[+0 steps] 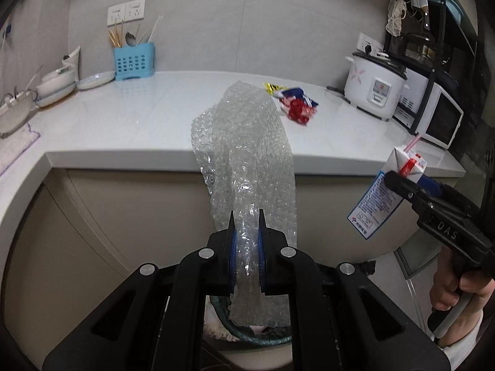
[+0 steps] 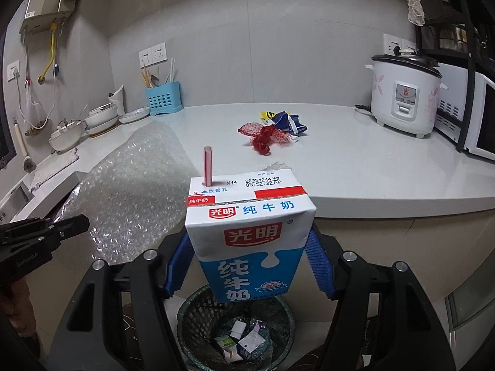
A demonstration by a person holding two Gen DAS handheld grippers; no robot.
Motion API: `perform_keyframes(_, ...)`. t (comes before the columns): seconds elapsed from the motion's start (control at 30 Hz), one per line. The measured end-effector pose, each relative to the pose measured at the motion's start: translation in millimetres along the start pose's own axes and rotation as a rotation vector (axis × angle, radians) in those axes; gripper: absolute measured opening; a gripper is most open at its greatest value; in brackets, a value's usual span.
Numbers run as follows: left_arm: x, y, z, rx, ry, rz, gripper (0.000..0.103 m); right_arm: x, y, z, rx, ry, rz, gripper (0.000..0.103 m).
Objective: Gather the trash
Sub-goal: 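Carry the bubble wrap and milk carton down over the teal wastebasket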
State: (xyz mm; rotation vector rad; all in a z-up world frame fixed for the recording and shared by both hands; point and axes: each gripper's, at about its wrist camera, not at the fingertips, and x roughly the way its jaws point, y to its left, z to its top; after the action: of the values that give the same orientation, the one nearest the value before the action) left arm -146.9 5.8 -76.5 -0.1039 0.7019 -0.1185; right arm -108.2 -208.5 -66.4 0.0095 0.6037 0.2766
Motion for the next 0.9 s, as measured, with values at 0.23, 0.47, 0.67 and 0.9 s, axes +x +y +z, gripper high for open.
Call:
perform_keyframes(0.23,13,-6,-39,0.023,0.081,-0.016,0.009,3,5,-33,0.007,0.044,-0.006,0.063)
perform_keyframes(0.47,34,-7,-71,0.032,0.167,-0.023,0.009,17,9,-65,-0.003,0.100,-0.011,0.063)
perform_keyframes(0.67,62,-9,-88,0.040,0.233,-0.007,0.009,40,6,-89,0.005,0.162,-0.020,0.063)
perform_keyframes(0.9,111,-6,-106,0.029,0.331,0.002,0.009,82,3,-122,0.015,0.264,-0.021,0.063)
